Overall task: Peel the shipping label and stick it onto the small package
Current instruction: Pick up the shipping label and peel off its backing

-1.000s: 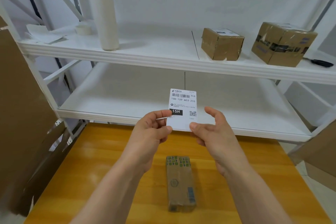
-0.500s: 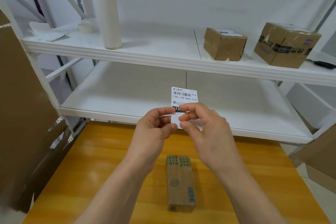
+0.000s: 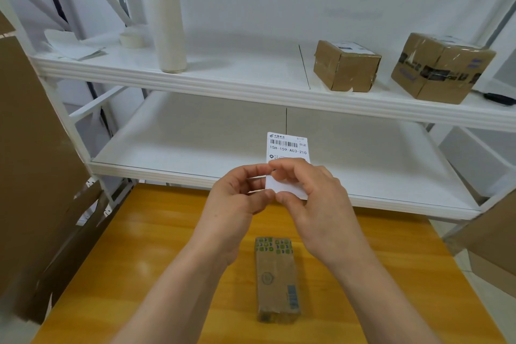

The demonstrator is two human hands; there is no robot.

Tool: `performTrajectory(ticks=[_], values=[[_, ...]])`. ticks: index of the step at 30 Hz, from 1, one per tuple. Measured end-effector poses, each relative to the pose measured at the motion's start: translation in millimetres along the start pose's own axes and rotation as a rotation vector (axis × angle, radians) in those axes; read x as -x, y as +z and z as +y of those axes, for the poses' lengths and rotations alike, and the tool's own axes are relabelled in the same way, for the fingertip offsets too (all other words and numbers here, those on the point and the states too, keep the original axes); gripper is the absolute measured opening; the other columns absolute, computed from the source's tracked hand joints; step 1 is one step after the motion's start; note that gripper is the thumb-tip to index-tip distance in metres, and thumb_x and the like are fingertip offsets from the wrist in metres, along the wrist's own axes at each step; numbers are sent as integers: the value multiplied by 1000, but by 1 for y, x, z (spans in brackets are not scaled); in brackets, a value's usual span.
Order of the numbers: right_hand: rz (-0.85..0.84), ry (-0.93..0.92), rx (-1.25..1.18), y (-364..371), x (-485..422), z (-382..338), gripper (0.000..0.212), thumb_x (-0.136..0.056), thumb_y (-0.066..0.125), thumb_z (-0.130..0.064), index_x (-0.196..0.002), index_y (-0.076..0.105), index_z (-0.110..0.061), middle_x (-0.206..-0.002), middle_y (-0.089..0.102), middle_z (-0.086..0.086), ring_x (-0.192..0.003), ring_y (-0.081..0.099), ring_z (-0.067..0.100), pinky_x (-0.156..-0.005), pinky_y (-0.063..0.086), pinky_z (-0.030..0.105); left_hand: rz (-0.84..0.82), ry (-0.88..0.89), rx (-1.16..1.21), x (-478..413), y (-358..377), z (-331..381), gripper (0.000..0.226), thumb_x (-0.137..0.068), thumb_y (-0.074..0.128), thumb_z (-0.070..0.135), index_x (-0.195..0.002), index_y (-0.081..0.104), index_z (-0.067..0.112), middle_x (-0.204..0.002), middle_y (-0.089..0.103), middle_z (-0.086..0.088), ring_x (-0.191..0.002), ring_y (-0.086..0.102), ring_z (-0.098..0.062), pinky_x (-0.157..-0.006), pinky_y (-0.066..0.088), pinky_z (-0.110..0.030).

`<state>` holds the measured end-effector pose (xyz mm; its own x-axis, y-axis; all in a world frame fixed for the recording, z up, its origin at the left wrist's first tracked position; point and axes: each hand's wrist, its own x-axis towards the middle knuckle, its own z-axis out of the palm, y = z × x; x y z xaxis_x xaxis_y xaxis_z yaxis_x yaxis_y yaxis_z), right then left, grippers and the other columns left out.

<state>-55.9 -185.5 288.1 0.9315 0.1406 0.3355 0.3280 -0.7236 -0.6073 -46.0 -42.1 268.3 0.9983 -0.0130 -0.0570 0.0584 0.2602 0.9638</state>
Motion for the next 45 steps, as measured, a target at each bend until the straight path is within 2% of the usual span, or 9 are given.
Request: performTrajectory(ticks=[4, 15, 21, 26, 29, 31, 33, 38, 45], values=[[2, 10, 4, 0, 0, 1, 43, -91, 68, -17, -124, 57, -42, -113, 66, -24, -113, 50, 1, -102, 39, 36, -22, -18, 24, 1, -1, 1, 39, -85, 63, -13, -107, 73, 17, -75, 68, 5, -73, 64, -14, -78, 53, -32], [-1, 22, 0, 3, 3, 2, 45, -91, 68, -16, -125, 56, -43, -112, 67, -24, -114, 52, 2, -102, 42, 41, -24, -30, 16, 4, -3, 0, 40, -87, 58, -15, -110, 72, 13, -76, 72, 4, -79, 64, -19, -77, 52, -32], [-12, 36, -22, 3, 5, -2, 42, -93, 66, -18, -125, 56, -43, -115, 66, -23, -117, 54, 3, -103, 43, 42, -32, -31, 20, 6, -4, 1, 39, -86, 60, -14, -110, 73, 15, -80, 69, 0, -78, 61, -20, -77, 51, -32], [0, 28, -50, 1, 6, -4, 41, -92, 67, -19, -121, 56, -45, -111, 66, -23, -114, 58, 1, -101, 46, 44, -38, -27, 4, 7, -5, 0, 40, -84, 65, -11, -110, 74, 18, -96, 66, -14, -81, 60, -21, -80, 50, -34], [8, 30, -76, 1, 8, -5, 39, -91, 69, -20, -118, 56, -45, -107, 65, -23, -109, 59, 0, -101, 47, 44, -34, -9, 8, 9, -5, 1, 40, -84, 65, -12, -109, 73, 18, -90, 70, -10, -76, 64, -16, -75, 51, -30], [25, 25, -91, 2, 9, -5, 39, -91, 70, -21, -115, 56, -47, -104, 64, -23, -106, 60, -1, -99, 48, 41, -31, -2, 12, 11, -4, 2, 41, -85, 64, -12, -111, 72, 18, -82, 72, -3, -69, 65, -11, -71, 51, -28], [30, 39, -111, 2, 10, -4, 36, -90, 71, -22, -115, 59, -44, -101, 64, -22, -104, 60, -2, -94, 49, 33, -27, -6, 18, 13, -4, 4, 43, -85, 64, -12, -115, 68, 18, -77, 73, 2, -63, 65, -7, -65, 49, -24], [-4, 82, -136, 1, 11, -3, 31, -90, 71, -26, -115, 62, -42, -95, 67, -20, -98, 61, -6, -77, 41, 9, 30, -22, 13, 14, -5, 4, 53, -85, 67, -9, -125, 59, 25, -89, 75, -5, -59, 64, -4, -67, 45, -28], [-4, 98, -170, -1, 11, -3, 26, -91, 69, -25, -112, 63, -40, -88, 70, -21, -96, 59, -9, -76, 38, 6, 45, -36, 6, 14, -5, 4, 51, -83, 72, -3, -124, 56, 23, -88, 74, -3, -63, 66, -4, -70, 46, -30]])
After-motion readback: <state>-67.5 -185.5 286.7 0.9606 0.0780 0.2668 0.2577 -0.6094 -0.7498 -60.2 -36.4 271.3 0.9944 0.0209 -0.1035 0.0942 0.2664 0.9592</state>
